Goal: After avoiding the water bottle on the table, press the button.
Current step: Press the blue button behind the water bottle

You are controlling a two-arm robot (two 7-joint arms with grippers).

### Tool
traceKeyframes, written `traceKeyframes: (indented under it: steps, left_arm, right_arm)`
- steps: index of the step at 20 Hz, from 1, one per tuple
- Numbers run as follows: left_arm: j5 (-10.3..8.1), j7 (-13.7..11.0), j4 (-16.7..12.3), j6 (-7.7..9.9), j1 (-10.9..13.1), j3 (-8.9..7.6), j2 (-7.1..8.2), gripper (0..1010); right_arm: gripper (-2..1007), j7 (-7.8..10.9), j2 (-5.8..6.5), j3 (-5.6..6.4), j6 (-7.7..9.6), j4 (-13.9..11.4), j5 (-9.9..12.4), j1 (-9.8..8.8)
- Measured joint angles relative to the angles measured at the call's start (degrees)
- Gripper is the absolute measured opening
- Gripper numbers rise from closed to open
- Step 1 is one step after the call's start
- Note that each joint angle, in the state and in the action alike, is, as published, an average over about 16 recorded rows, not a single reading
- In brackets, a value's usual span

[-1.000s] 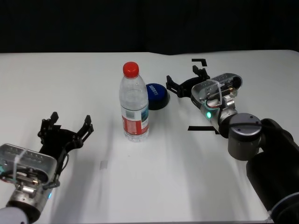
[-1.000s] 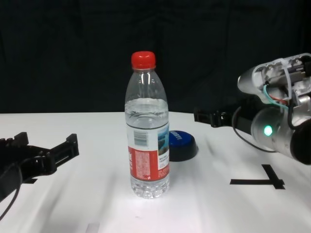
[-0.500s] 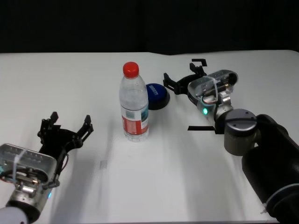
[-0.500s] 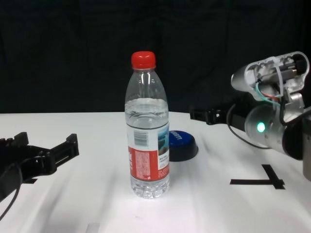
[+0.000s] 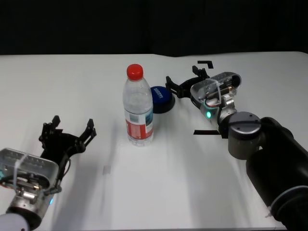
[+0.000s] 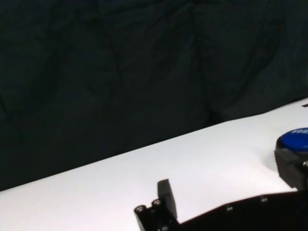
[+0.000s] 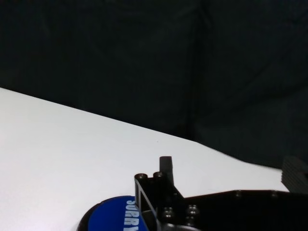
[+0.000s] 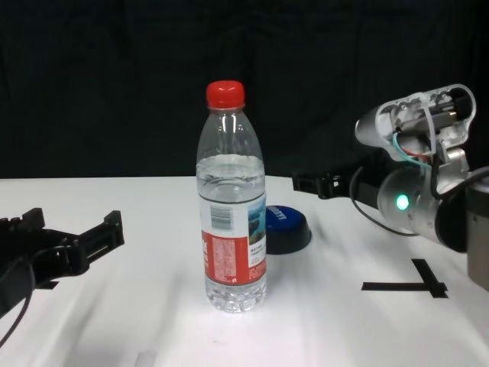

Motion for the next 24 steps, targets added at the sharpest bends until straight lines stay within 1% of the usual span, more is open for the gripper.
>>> traceKeyframes:
  steps: [12,24]
  left_arm:
    - [0.00,0.00,0.00,0.00,0.00,0.00,0.00,1003]
    - [0.00,0.00,0.00,0.00,0.00,0.00,0.00,1003]
  right_arm:
    - [1003,-0.02,-0.42,-0.35,-0.39,2.62,-0.55,1.50]
    - [1003,0.52,-1.12,-0.72,-1.41,6.21,-0.80,3.54]
